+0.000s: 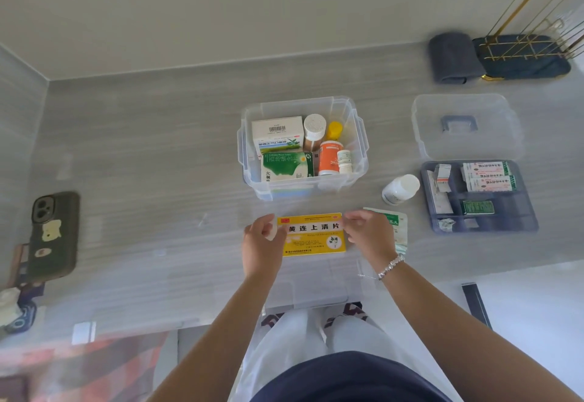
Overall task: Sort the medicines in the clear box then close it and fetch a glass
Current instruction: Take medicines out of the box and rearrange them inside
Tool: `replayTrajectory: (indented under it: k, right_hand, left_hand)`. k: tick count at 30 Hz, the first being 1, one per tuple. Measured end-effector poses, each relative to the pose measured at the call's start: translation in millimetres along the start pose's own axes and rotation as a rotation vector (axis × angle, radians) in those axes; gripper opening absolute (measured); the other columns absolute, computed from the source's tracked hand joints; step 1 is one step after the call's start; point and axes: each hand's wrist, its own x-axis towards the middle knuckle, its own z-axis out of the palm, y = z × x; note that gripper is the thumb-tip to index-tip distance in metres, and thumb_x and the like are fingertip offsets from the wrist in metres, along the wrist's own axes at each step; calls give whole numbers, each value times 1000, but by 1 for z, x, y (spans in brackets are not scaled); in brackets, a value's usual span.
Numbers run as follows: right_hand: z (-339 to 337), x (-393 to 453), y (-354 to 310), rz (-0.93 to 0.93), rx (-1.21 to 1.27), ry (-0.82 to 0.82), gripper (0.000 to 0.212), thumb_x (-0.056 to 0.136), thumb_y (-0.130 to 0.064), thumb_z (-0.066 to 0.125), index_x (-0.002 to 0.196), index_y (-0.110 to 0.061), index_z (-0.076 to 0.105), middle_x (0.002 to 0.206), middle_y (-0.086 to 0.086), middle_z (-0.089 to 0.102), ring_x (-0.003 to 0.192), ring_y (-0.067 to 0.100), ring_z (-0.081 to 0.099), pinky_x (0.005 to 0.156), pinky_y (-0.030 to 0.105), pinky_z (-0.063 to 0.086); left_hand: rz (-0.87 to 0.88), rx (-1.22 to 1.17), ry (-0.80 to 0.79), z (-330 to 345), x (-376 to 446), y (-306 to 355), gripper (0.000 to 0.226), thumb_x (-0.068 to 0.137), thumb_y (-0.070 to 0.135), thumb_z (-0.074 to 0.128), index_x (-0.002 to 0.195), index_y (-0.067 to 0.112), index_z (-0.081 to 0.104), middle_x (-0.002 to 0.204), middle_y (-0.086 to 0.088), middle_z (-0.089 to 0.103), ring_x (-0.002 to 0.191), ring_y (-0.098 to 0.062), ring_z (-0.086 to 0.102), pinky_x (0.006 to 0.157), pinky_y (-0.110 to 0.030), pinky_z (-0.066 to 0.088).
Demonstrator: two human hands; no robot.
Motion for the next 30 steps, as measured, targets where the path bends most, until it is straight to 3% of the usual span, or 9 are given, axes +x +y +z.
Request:
replayTrajectory:
  k: [3, 6, 10, 14, 16, 19, 23, 25, 30]
  right_hand:
    - [-13, -7, -16, -78, 78, -3, 18, 81, -21, 67, 91, -8, 72, 78, 10, 73, 74, 24, 70, 76, 36, 58]
    - [-23, -11, -40, -131, 206, -52, 12, 81, -20, 66, 85, -10, 72, 70, 5, 71, 65, 15, 67, 67, 26, 59]
    - [-28, -4, -78, -228, 302, -71, 6, 82, -16, 66, 82, -14, 71, 72, 2, 71, 60, 3, 66, 58, 16, 56]
    - [-23, 17, -109, -302, 278, -79, 10, 83, -14, 64, 82, -21, 72, 76, -2, 71, 68, 9, 67, 64, 15, 56]
    - [-19, 32, -119, -317, 143, -76, 14, 85, -19, 62, 93, -16, 73, 83, -4, 70, 73, 8, 65, 66, 11, 51]
    - [-10, 56, -127, -336, -181, -181, 23, 91, -21, 53, 101, -11, 70, 88, 1, 68, 73, 11, 61, 64, 18, 45]
    - [11, 84, -131, -203, -371, -356, 27, 93, -21, 46, 93, 1, 62, 102, 18, 68, 95, 28, 66, 79, 31, 53]
    - [21, 93, -129, -141, -446, -400, 33, 94, -22, 44, 100, 5, 61, 105, 21, 68, 100, 31, 65, 86, 36, 53]
    - [30, 101, -125, -88, -515, -433, 30, 94, -28, 44, 90, -3, 62, 99, 19, 71, 83, 24, 67, 53, 19, 44]
  left_hand:
    - [139, -47, 43, -12, -6, 24, 22, 91, 25, 52, 109, 22, 64, 105, 3, 61, 87, -3, 57, 64, -6, 39]
    - [247, -38, 62, -22, -6, 54, 24, 92, 20, 45, 100, 20, 67, 100, 2, 65, 84, -9, 63, 63, -10, 42]
    - [374, -79, 87, -30, 7, 93, 23, 91, 13, 46, 96, 15, 68, 94, 3, 63, 80, -6, 61, 60, 0, 39]
    - [381, 58, -52, -31, 39, 119, 29, 91, 12, 37, 67, 19, 52, 64, 8, 48, 53, -7, 43, 45, -13, 30]
    - [304, 187, -154, -29, 60, 126, 26, 93, 17, 34, 80, 14, 57, 78, 0, 58, 63, -13, 47, 47, -19, 30]
    - [107, 328, -285, -24, 85, 132, 36, 94, 23, 36, 125, 8, 48, 113, -14, 58, 75, -20, 54, 48, -22, 38]
    - [-24, 311, -417, -14, 98, 136, 42, 92, 15, 39, 134, 10, 37, 112, -15, 57, 93, -27, 59, 66, -31, 51]
    - [-66, 308, -431, -12, 101, 132, 44, 91, 15, 41, 135, 11, 35, 110, -12, 56, 87, -22, 53, 57, -24, 43]
    - [-127, 247, -455, -10, 106, 125, 52, 90, 17, 46, 139, 16, 29, 124, -12, 53, 95, -21, 50, 57, -20, 38]
